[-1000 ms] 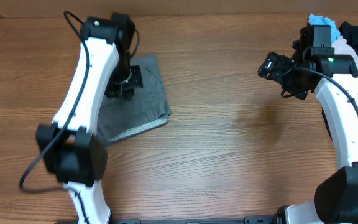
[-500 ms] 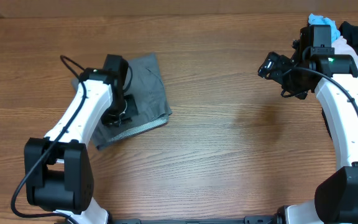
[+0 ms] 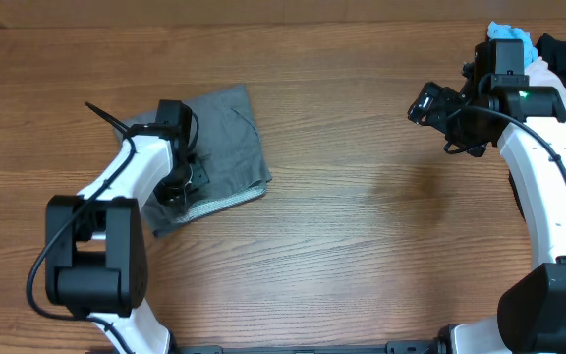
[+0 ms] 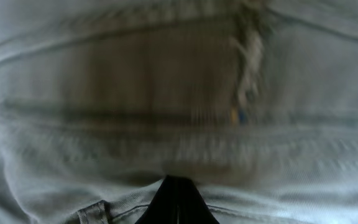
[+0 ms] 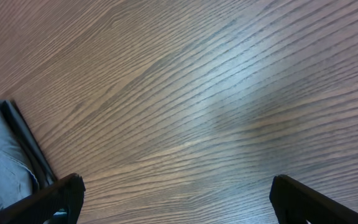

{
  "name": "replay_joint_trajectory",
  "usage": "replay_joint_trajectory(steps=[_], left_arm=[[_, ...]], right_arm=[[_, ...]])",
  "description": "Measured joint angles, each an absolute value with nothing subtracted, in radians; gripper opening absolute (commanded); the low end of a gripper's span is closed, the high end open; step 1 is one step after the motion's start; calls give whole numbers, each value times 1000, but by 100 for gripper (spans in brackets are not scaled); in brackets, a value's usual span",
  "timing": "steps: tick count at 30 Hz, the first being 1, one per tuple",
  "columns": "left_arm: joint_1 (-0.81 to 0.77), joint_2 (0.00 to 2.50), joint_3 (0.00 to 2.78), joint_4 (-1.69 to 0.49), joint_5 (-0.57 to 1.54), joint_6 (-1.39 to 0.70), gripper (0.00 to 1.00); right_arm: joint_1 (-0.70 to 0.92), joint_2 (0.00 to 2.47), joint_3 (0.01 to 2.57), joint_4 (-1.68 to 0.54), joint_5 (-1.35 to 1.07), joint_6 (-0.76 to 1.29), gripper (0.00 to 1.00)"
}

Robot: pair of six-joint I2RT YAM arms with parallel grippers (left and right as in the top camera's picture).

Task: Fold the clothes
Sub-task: 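Drag the grey shorts with the left gripper toward the upper left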

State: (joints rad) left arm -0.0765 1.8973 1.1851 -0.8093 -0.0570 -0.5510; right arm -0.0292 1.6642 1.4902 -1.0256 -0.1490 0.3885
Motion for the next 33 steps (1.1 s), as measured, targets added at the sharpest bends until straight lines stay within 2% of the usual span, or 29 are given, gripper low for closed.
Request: replay_joint_trajectory(steps=[7,12,18,21,25,29,30,32,33], left_arm=[[-77,1948,1215,-776,-103,-553,4],[-65,1987,1244,-651,-224,-553,4],[48,2038,1283,-469,-307,-511,17],[114,2065,1352,-521,-257,-455,23],[156,2095,1471,-712,-200,-415,27],[168,2091,1597,-869,-134,-398,39],[167,2084,1624,-891,-112,-392,46],[165,2055,1661,-925,-75,-383,67],[165,2028,1671,-939,-55,-374,72]], right_arm=[[-29,1664,1490,-1025,-149,389,100],[-29,1664,1490,-1025,-149,388,100],[-29,1664,1490,-1025,-149,388,100],[-29,1664,1490,-1026,-149,388,100],[-29,1664,1490,-1025,-149,388,100],[-29,1664,1490,-1026,-149,388,100],[-29,1664,1490,-1026,-149,388,100],[-29,1664,1490,-1026,-149,389,100],[-29,1664,1490,-1026,-149,389,100]])
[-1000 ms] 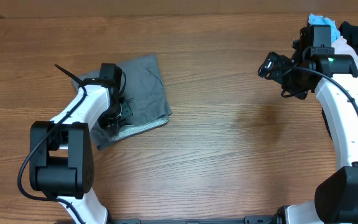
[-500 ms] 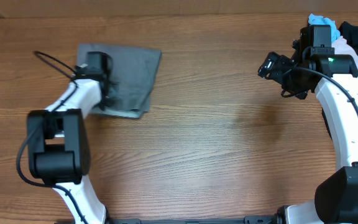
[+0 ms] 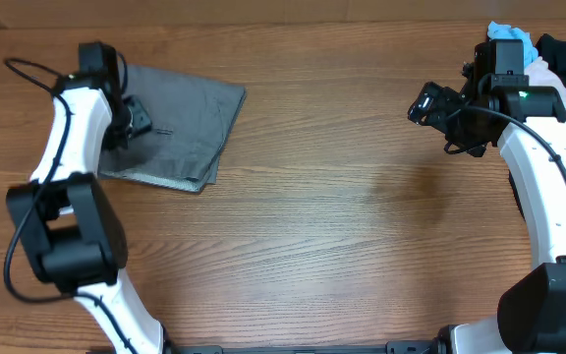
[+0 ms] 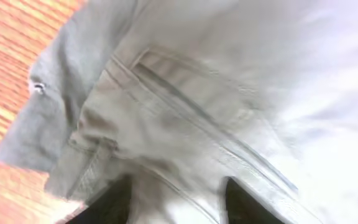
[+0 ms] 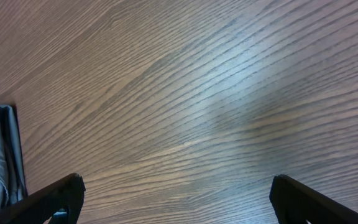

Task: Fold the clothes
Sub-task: 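Drag the grey shorts with the left gripper toward the upper left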

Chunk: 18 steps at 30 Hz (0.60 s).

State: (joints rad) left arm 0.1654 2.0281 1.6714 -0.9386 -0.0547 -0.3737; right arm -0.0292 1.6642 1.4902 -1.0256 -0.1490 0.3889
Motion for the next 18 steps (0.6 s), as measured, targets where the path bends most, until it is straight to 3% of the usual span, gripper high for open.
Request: replay_joint_trajectory(steps=[4,18], left_arm=[[165,1944,1684,-970,-25,-280,87],[255,2033,1694,-1029,-45,-20,79]], right_arm=[[-29,1664,1490,-1026,-149,389,100],[-29,1664,1490,-1025,-149,389,100]])
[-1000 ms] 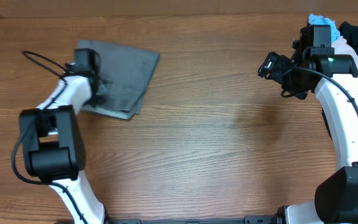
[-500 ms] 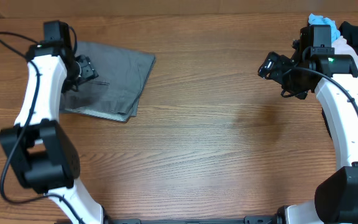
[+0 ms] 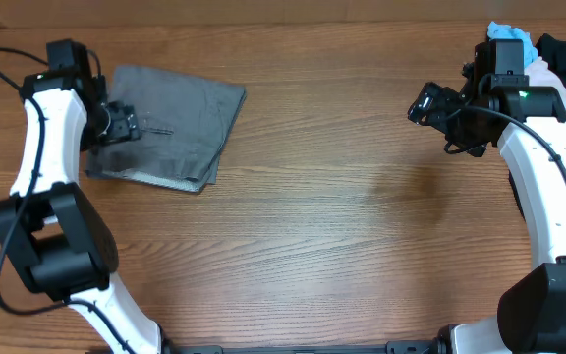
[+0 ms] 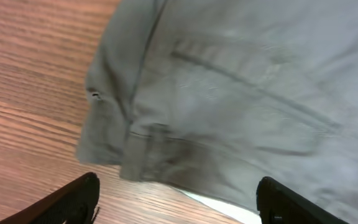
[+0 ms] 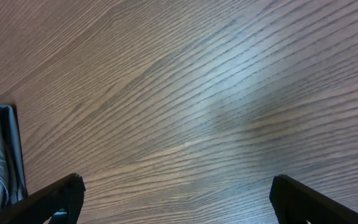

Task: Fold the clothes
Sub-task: 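Drag the grey shorts with the left gripper toward the upper left, then slide the shorts further left to the table's left edge with left gripper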

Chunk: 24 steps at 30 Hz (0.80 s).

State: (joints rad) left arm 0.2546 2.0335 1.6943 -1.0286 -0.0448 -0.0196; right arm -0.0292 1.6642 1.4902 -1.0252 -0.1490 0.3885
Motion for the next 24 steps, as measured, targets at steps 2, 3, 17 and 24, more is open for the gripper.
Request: replay_joint_trajectory(steps=[2,3,17,24], left_arm=[[272,2072,1694,-1019,-45,1,80],[280,2090,1694,-1015,-45,9,80],[380,2188,1694,-988,7,97,85],[383,2228,1698,-989,52,116,62]], right_arm=[[-29,1664,1490,-1026,-149,388,100],[-29,1664,1490,-1026,-149,389,100],[-29,1664,1490,-1025,-149,388,100],[-29,1664,1490,-1025,-149,389,100]])
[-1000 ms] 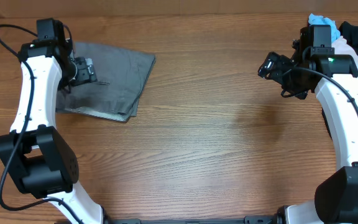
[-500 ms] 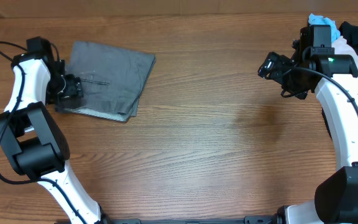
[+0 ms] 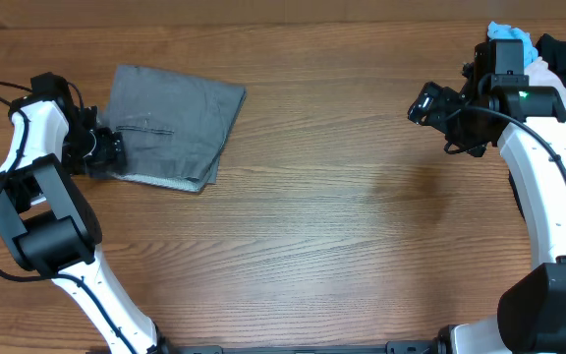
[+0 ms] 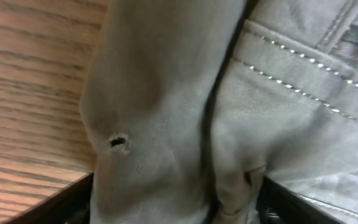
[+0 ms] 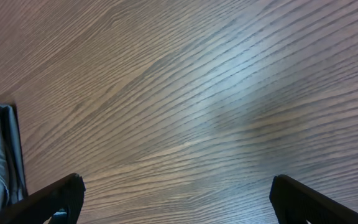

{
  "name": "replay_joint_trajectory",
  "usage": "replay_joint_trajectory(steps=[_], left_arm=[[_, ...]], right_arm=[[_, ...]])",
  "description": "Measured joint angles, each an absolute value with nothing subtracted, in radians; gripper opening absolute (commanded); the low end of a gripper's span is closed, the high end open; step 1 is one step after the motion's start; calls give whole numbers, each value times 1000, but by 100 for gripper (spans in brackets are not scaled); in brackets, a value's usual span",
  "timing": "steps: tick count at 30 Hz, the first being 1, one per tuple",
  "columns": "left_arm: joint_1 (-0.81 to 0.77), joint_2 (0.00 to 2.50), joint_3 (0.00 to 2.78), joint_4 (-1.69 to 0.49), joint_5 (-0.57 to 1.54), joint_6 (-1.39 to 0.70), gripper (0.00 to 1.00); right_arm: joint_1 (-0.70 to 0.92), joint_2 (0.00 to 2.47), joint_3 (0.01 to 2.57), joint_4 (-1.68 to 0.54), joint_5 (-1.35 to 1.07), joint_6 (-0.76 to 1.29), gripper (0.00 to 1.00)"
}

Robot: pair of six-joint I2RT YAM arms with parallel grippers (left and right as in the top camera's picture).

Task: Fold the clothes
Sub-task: 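Slide the shorts further left to the table's left edge with left gripper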

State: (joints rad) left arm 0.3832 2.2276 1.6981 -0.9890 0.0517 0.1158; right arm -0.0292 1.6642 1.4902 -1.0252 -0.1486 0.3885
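Note:
A grey folded garment [image 3: 170, 126] lies at the table's far left; a small hole and a stitched seam on it [image 4: 229, 112] fill the left wrist view. My left gripper [image 3: 104, 154] sits low at the garment's near-left edge, open, its fingers wide apart with the folded edge between them [image 4: 176, 208]. My right gripper [image 3: 426, 104] hovers open over bare wood at the far right, nothing between its fingers [image 5: 176, 199]. A sliver of the grey garment shows at that view's left edge.
A pile of loose clothes, white, blue and black, sits at the table's far right corner behind the right arm. The wooden tabletop [image 3: 342, 226] spans between the two arms.
My left gripper has moved from over the garment's left part to its near-left edge and sits much closer to the fabric. Garment and right arm have not moved.
The garment lay nearer the middle-left with my left gripper pressed on it, jaws close together. Then it lay further back and left, gripper on its left side. Then the gripper was open above that edge, and now straddles it low down.

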Motion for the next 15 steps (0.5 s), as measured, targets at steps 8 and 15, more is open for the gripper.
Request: replay_joint_trajectory(steps=[8,15], left_arm=[[373,2228,1702,-997,87,134,16],[373,2228,1716,-1012,96,134,4]], right_arm=[[-29,1664,1490,-1026,-149,388,100],[-29,1664,1490,-1025,-149,388,100]])
